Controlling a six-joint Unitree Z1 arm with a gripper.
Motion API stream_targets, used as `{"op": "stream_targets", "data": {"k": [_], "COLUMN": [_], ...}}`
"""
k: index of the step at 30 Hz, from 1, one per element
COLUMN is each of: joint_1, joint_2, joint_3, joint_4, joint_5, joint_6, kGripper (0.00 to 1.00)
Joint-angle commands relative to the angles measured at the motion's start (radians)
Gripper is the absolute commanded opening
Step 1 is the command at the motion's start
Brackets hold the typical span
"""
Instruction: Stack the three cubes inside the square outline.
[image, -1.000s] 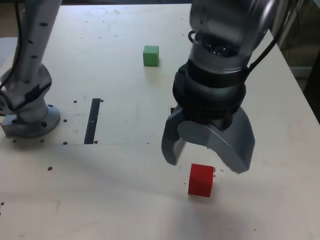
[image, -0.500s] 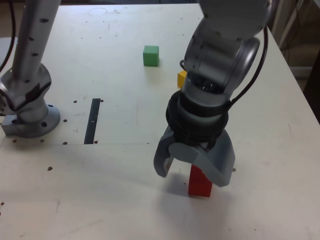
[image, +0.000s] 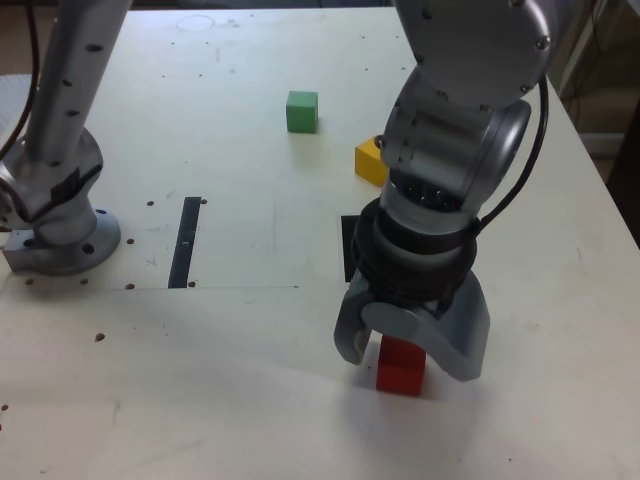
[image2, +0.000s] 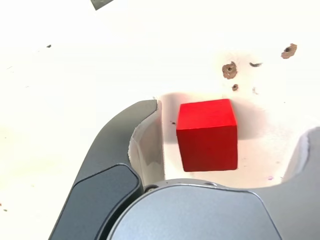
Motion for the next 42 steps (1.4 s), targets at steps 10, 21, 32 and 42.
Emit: {"op": "stream_targets", "data": {"k": [10, 21, 32, 42], "joint_1": [-0.025, -0.026, -0.025, -0.026], "joint_2": [0.009, 0.009, -0.003, -0.001], "joint_3": [-0.002, 0.009, 0.048, 0.042], "joint_4": [-0.016, -0.053, -0.100, -0.095], "joint_5": [-0.027, -0.031, -0.031, -0.018], "joint_6": [-0.023, -0.023, -0.021, -0.022], "kGripper": [0.79, 0.66, 0.53, 0.39]}}
